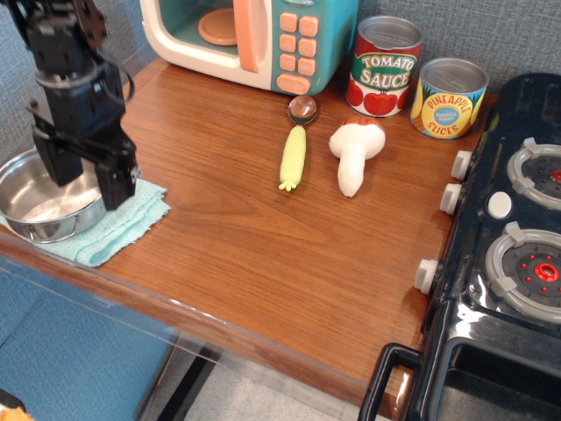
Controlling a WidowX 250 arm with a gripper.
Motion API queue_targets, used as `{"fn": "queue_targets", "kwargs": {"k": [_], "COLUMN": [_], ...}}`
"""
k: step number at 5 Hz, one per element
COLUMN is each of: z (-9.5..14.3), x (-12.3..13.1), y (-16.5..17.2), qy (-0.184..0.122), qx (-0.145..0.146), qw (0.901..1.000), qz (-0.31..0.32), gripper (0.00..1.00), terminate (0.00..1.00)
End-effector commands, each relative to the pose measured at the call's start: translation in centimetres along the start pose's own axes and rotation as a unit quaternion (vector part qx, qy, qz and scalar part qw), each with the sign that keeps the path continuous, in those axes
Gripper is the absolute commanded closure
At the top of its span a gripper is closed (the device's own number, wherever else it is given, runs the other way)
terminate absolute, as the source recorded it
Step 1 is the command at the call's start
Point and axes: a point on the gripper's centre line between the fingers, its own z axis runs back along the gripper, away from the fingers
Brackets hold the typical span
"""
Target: Place the pot on top of the napkin
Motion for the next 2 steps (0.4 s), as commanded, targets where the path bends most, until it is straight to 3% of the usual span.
{"fn": "queue_targets", "kwargs": {"k": [1, 2], "z": [2.13, 2.13], "x": [-0.21, -0.21], "y": [0.95, 0.95], "qy": [-0.06, -0.06], "qx": [0.031, 0.031], "qw": [0.9976, 0.9976], "qz": [0.014, 0.014], "gripper": [0.0, 0.0], "terminate": [0.0, 1.0]}}
